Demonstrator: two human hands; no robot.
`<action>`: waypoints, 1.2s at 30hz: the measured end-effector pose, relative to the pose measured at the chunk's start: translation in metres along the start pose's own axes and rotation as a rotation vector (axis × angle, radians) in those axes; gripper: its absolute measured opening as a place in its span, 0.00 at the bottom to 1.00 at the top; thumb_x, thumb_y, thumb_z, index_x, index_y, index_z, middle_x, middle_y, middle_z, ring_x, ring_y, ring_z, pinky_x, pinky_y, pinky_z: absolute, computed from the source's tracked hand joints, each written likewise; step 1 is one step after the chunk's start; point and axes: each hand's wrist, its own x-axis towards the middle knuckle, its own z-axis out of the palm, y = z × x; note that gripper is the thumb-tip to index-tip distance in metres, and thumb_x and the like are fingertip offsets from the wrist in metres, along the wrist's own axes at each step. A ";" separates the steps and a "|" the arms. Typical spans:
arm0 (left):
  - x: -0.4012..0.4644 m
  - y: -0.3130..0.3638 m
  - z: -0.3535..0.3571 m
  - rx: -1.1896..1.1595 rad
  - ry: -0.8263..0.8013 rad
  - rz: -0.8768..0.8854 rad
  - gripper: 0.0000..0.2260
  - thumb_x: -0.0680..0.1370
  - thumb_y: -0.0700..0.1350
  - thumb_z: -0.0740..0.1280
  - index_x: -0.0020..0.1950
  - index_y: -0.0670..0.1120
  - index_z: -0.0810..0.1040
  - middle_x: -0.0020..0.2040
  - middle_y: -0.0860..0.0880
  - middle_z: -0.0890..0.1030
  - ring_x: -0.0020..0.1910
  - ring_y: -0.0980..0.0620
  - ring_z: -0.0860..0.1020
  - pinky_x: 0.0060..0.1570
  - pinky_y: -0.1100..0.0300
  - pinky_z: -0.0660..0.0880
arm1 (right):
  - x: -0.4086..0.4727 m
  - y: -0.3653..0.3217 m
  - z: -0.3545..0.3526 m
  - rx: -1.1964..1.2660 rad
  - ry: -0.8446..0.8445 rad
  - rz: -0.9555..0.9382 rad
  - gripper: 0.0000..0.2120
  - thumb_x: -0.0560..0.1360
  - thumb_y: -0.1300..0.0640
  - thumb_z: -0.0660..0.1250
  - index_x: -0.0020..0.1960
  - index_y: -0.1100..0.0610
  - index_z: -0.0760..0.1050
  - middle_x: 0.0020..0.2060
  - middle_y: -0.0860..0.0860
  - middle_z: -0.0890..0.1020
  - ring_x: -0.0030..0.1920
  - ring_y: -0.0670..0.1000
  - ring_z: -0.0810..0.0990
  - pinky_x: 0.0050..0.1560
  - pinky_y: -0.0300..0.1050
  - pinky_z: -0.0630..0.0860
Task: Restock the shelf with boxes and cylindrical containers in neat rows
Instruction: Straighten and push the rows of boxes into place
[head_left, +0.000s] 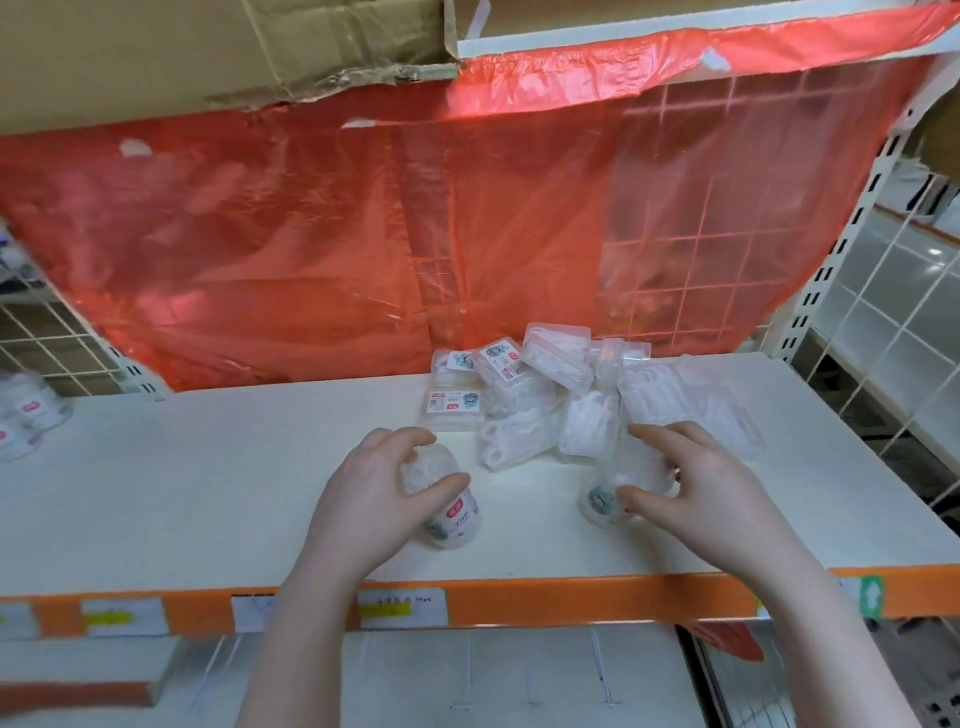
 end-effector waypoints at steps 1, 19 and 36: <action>-0.004 -0.004 -0.006 0.012 0.011 -0.028 0.25 0.63 0.67 0.65 0.54 0.56 0.76 0.50 0.56 0.74 0.50 0.56 0.74 0.50 0.59 0.71 | 0.001 -0.004 0.003 0.015 -0.006 -0.014 0.28 0.68 0.51 0.73 0.67 0.50 0.70 0.54 0.46 0.74 0.50 0.48 0.74 0.46 0.37 0.64; -0.074 -0.153 -0.159 0.117 0.255 -0.270 0.19 0.69 0.62 0.69 0.52 0.52 0.76 0.48 0.50 0.72 0.47 0.49 0.74 0.43 0.56 0.70 | -0.028 -0.203 0.094 0.067 -0.094 -0.250 0.28 0.68 0.55 0.72 0.66 0.50 0.71 0.54 0.47 0.74 0.51 0.47 0.73 0.49 0.37 0.65; -0.119 -0.355 -0.319 0.180 0.393 -0.395 0.22 0.69 0.63 0.68 0.57 0.51 0.76 0.52 0.48 0.74 0.52 0.46 0.76 0.50 0.54 0.73 | -0.015 -0.427 0.246 0.059 -0.161 -0.355 0.27 0.69 0.57 0.70 0.67 0.51 0.70 0.58 0.49 0.74 0.54 0.50 0.74 0.46 0.37 0.63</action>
